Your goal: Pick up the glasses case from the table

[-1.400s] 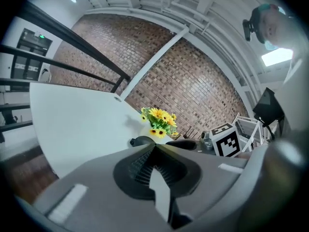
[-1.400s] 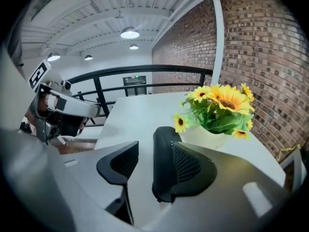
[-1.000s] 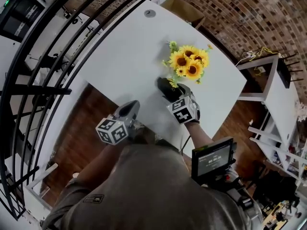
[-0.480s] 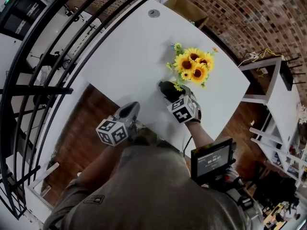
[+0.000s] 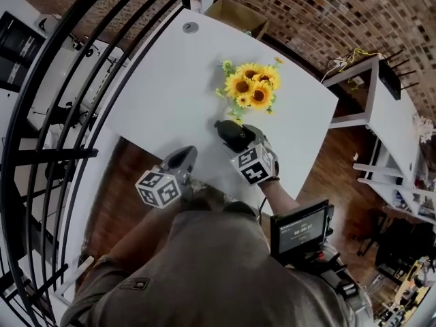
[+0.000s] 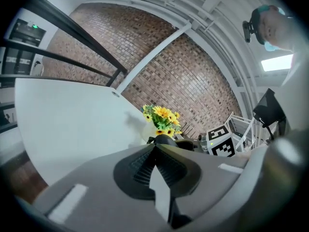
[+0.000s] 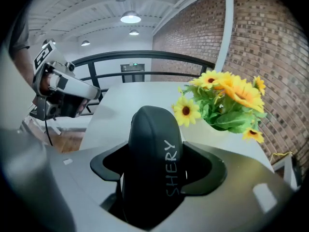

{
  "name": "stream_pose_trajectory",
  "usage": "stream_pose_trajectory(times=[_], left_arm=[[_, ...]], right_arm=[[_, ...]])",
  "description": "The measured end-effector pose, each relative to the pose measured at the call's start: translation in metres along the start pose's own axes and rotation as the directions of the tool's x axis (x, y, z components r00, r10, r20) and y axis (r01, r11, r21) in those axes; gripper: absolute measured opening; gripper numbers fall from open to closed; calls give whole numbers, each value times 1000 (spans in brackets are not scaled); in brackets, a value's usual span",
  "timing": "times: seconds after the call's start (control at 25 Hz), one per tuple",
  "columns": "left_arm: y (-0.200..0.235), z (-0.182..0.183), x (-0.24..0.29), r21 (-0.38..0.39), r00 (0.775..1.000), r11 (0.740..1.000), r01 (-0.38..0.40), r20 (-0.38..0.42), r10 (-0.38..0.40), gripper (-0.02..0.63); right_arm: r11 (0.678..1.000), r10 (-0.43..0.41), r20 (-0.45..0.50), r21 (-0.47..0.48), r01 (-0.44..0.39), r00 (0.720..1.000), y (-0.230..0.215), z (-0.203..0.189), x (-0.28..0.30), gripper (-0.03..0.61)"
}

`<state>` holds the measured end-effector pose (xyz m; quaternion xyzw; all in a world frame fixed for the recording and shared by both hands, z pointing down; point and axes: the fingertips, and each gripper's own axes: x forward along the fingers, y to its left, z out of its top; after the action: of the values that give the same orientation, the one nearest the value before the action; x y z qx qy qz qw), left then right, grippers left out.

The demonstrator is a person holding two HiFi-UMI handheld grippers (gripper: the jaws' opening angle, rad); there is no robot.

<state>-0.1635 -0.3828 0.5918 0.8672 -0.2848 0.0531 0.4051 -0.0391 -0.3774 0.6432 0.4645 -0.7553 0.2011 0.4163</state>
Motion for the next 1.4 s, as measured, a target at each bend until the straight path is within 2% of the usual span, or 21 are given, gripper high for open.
stream_pose_trajectory(times=[0.28, 0.48, 0.72, 0.88, 1.2, 1.4], left_arm=[[-48, 3, 3, 75, 999, 996, 44, 22, -46, 0], [-101, 6, 6, 133, 996, 989, 59, 58, -67, 0], [-157, -14, 2, 173, 992, 983, 62, 102, -81, 2], [-185, -28, 1, 191, 990, 978, 81, 102, -102, 0], [-216, -33, -6, 230, 981, 960, 159, 72, -180, 2], [-218, -27, -8, 234, 976, 955, 183, 74, -205, 2]], right_arm=[[989, -58, 166, 143, 34, 984, -3, 4, -64, 354], [975, -101, 296, 218, 36, 950, -19, 0, -122, 354], [952, -126, 406, 305, -4, 905, -23, -33, -183, 354], [919, -144, 458, 391, -53, 877, -28, -55, -210, 354], [856, -227, 505, 511, -77, 833, -28, -72, -247, 356], [845, -254, 509, 530, -67, 822, -26, -72, -256, 356]])
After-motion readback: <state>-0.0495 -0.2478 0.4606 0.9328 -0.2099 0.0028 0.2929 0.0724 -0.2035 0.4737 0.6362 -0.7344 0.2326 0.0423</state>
